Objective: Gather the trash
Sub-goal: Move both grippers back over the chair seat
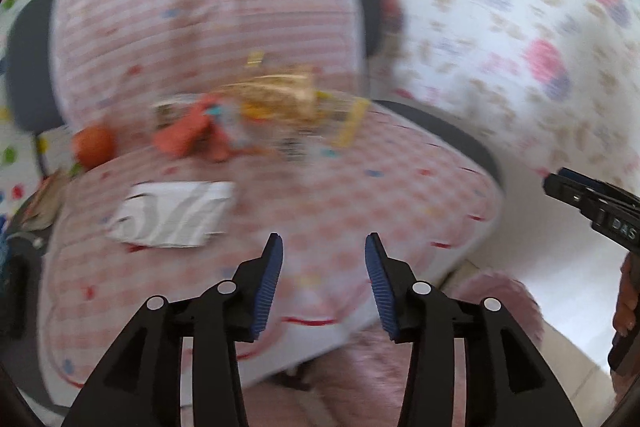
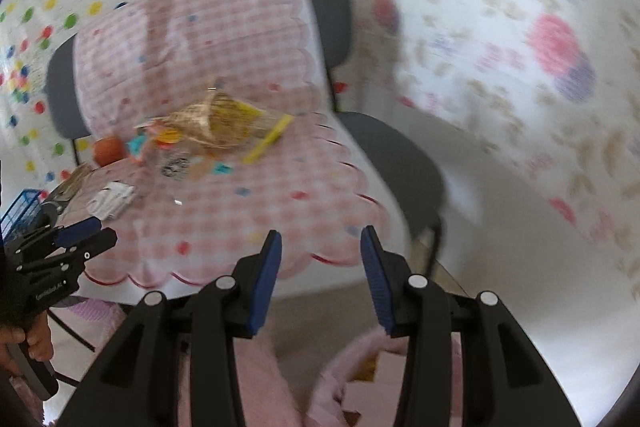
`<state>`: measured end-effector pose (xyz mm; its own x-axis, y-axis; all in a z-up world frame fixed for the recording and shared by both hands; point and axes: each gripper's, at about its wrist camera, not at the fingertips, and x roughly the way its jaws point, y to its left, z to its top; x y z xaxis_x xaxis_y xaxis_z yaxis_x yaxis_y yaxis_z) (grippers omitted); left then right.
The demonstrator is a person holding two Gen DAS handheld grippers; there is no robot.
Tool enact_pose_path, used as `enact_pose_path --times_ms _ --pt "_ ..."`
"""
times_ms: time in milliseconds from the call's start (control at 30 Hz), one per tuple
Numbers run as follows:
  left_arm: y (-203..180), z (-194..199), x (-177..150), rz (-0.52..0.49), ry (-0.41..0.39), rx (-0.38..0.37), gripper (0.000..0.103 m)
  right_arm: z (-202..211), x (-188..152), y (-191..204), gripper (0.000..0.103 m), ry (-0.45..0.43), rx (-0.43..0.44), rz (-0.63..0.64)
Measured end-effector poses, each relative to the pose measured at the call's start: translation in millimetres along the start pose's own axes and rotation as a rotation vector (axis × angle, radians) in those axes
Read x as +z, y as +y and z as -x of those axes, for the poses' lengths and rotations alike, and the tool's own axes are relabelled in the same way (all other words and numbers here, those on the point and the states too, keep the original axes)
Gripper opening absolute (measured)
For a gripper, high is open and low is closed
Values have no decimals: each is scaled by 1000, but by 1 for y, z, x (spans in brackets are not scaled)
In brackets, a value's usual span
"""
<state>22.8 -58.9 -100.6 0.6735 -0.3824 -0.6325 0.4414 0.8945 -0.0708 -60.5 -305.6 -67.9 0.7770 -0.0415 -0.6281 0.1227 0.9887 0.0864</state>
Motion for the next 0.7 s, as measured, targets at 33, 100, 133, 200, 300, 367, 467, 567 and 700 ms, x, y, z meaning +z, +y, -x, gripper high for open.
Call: enact_pose_path --times_ms 33,100,133,200,300,367,467,567,700 --pt "8 1 1 13 -2 22 47 -7 4 7 41 3 17 12" --pt "27 3 4 40 -10 68 49 -16 9 18 41 6 37 28" --pt "38 4 6 57 -14 92 50 -23 12 24 41 10 50 38" --pt "54 5 7 81 -20 133 57 -34 16 34 41 23 74 57" --pt "69 4 8 103 -17 175 61 -55 19 53 41 50 113 100" --pt "81 3 10 126 -19 201 61 -66 19 68 41 64 137 133" --pt "100 -1 15 161 -25 231 61 -86 24 97 41 78 165 204" --pt "110 -5 14 183 -23 243 62 -105 29 128 51 81 186 271" --pt "117 -15 8 196 12 242 63 -131 35 161 53 85 179 355"
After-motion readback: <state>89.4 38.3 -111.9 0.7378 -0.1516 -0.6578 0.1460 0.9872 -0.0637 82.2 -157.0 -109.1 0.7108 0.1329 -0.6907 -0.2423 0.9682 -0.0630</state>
